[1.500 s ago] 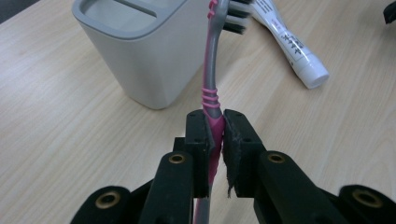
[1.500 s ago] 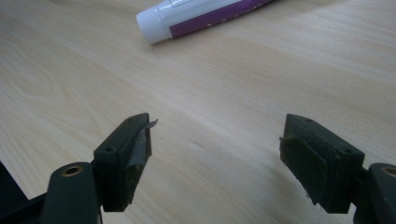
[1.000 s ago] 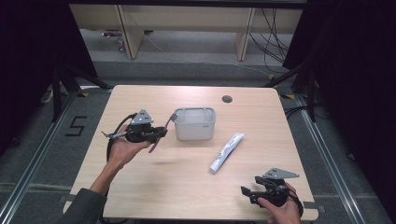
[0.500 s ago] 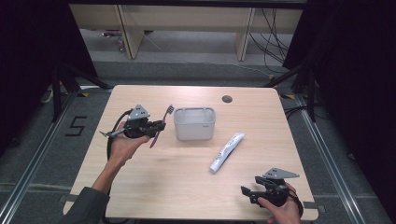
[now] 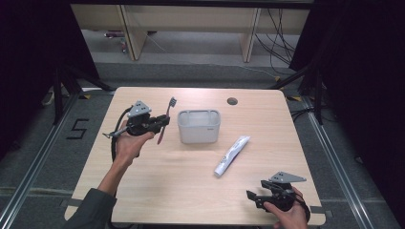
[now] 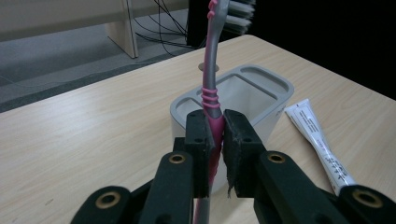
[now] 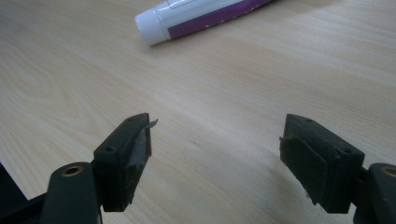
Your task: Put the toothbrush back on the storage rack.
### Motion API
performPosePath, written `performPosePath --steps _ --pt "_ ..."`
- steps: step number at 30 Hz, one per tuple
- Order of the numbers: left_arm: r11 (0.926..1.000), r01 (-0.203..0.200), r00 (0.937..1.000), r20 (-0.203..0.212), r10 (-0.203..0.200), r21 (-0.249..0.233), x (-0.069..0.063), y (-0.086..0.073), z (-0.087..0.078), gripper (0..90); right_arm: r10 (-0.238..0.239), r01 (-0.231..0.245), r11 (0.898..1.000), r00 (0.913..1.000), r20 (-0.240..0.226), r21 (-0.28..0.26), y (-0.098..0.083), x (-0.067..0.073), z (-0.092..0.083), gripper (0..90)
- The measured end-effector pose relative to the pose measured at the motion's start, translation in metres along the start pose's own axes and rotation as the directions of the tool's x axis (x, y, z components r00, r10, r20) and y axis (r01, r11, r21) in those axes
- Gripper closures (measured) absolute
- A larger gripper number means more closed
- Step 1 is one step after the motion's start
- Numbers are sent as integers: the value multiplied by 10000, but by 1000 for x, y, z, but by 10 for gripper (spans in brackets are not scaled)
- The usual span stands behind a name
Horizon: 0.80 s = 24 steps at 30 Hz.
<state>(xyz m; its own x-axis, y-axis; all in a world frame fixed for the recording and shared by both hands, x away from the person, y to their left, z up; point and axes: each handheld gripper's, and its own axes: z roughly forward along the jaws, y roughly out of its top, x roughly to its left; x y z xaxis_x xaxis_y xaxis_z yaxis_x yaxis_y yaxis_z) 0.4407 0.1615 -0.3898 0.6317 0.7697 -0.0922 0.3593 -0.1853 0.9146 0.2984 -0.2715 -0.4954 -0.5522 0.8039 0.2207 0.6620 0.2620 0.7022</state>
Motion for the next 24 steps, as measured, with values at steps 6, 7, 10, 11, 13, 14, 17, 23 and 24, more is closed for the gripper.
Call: performPosePath --steps 6,7,10,11,13,14,17,23,24 --pt "9992 204 9998 -62 -206 -334 -2 7 3 802 -108 108 9999 9999 34 -90 0 -1 1 250" --pt "9992 212 9997 -90 -215 -352 -2 9 3 802 -130 130 9999 9999 113 -9 0 -1 0 250" --pt "9982 300 9995 -60 -304 -519 -3 12 5 802 -97 97 10000 9998 147 20 0 0 -1 250" --pt "9981 305 9995 -81 -310 -536 -4 13 6 802 -97 97 10000 9998 147 20 0 0 -1 250" --pt "9976 336 9993 -117 -344 -607 -5 15 7 802 56 -57 10000 9999 122 29 0 0 -1 251" --pt "9970 398 9991 -94 -405 -657 -5 16 7 802 56 -57 10000 9999 122 29 0 0 -1 251" --pt "9955 493 9987 -98 -502 -807 -6 20 9 802 -113 113 9999 9998 186 18 1 -1 -1 251" --pt "9914 632 9978 -118 -650 -1143 -9 28 13 802 210 -210 9997 9998 0 80 0 1 -1 250" --pt "9914 632 9978 -118 -650 -1143 -9 28 13 802 210 -210 9997 9998 0 80 0 1 -1 250"
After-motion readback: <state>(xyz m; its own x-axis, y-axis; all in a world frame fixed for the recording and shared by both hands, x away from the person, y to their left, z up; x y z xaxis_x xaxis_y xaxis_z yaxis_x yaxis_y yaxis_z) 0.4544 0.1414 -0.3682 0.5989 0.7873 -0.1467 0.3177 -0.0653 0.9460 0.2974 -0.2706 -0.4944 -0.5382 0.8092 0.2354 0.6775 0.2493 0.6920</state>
